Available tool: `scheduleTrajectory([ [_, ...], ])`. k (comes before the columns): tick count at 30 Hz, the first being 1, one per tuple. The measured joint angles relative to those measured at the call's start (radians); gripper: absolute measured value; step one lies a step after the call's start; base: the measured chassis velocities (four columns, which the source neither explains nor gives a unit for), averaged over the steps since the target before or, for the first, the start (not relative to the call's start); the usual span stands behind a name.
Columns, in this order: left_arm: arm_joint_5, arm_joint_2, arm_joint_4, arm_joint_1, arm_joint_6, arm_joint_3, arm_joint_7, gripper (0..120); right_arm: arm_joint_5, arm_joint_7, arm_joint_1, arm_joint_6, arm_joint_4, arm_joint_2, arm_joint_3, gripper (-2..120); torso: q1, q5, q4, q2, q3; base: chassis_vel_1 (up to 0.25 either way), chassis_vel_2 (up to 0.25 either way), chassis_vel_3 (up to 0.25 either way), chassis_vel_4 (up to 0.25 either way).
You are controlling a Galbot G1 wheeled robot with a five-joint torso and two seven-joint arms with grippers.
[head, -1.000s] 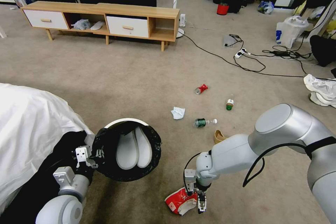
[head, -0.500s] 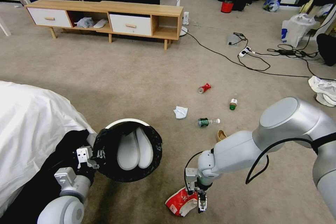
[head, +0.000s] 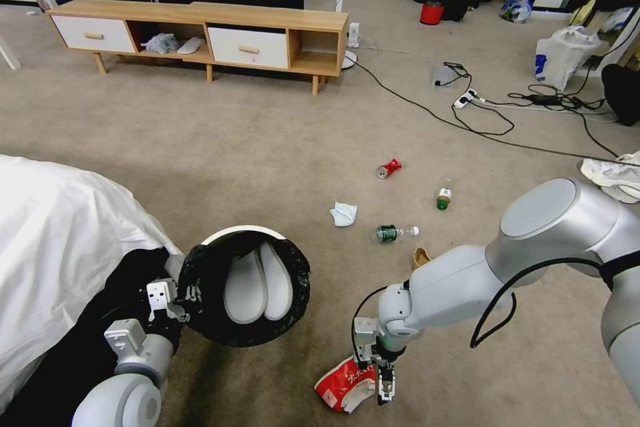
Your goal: Pick up the trash bin and place the garbage on the floor into it.
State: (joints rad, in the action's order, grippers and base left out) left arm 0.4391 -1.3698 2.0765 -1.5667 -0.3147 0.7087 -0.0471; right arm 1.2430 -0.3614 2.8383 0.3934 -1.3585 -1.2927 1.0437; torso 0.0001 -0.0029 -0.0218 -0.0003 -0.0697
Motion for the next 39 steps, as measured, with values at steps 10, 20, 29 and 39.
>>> scheduleTrajectory([
  [10, 0.001, 0.0, -0.01, 0.005, 0.001, 0.003, -0.001, 1, 0.0, -0.002, 0.009, -0.002, 0.014, -0.018, 0.008, 100, 0.0, -0.0001, 0.0003, 0.0, 0.0, 0.0, 0.0, 0.0, 0.0],
  [20, 0.002, 0.001, -0.019, 0.005, 0.006, 0.009, -0.004, 1, 0.002, -0.006, 0.049, -0.008, 0.055, -0.06, 0.014, 100, 0.0, -0.0001, 0.0002, 0.0, 0.0, 0.0, 0.0, 0.0, 0.0],
  [29, 0.002, 0.001, -0.022, 0.004, 0.01, 0.011, -0.006, 1, 0.004, -0.01, 0.061, -0.009, 0.07, -0.071, 0.018, 100, 0.0, -0.0005, 0.0, 0.001, 0.0, 0.0, 0.0, 0.0, 0.0],
  [39, 0.001, -0.003, -0.022, -0.001, 0.013, 0.013, -0.007, 1, 0.003, -0.006, 0.069, -0.009, 0.075, -0.076, 0.021, 98, 0.0, -0.0007, 0.0001, 0.001, 0.0, 0.0, 0.0, 0.0, 0.0],
])
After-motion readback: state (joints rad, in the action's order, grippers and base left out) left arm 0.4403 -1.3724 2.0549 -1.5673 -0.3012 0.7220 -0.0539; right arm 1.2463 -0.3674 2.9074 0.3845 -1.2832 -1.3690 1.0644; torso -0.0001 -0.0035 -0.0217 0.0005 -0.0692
